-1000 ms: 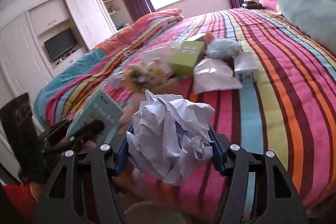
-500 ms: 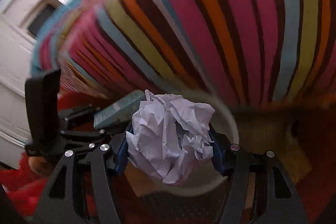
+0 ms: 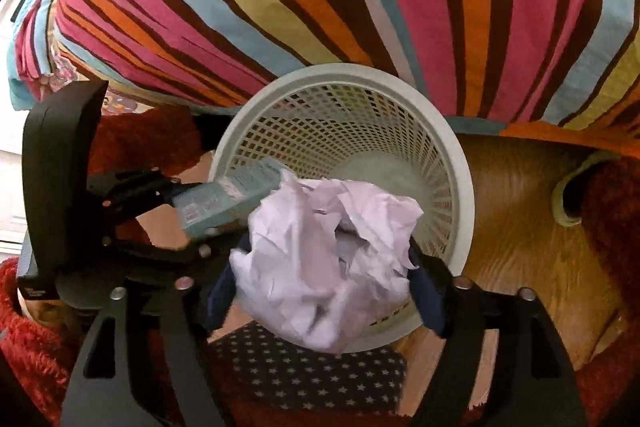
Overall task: Collect trash
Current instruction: 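Drop the teal box and crumpled paper into the white wastebasket with both grippers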
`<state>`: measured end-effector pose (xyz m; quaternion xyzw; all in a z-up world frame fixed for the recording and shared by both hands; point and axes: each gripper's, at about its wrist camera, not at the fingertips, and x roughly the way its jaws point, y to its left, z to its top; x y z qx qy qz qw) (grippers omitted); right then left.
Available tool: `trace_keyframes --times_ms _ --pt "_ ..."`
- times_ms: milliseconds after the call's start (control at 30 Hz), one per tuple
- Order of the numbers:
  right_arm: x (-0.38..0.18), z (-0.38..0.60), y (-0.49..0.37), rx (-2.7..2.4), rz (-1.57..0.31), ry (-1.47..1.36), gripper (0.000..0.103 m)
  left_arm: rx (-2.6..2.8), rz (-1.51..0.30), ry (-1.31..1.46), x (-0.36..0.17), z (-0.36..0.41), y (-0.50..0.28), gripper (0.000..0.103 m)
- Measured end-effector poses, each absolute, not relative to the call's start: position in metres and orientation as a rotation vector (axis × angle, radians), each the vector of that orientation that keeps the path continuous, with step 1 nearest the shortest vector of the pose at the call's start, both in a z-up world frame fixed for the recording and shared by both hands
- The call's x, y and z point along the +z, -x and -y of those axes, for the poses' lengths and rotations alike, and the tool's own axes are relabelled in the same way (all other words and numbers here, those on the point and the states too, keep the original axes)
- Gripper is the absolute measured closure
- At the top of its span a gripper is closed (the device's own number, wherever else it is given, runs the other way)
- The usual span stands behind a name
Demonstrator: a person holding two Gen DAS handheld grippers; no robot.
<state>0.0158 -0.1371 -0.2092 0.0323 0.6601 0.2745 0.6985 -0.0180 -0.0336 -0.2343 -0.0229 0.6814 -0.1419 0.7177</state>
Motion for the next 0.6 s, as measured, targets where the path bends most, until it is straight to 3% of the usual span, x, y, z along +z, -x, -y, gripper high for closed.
trace_keyframes --times_ms 67,400,600 --pt "-0.214 0.135 -0.017 0.604 -1.473 -0.077 0.027 -0.293 -1.503 0.048 -0.236 0.033 0.018 0.017" --pt "-0.202 0.150 -0.015 0.567 -1.430 -0.098 0.027 -0.268 -1.442 0.080 -0.227 0.021 0.020 0.015" --pt "-0.153 0.167 -0.009 0.512 -1.260 -0.039 0.027 -0.169 -1.170 0.031 -0.142 -0.001 0.035 0.015"
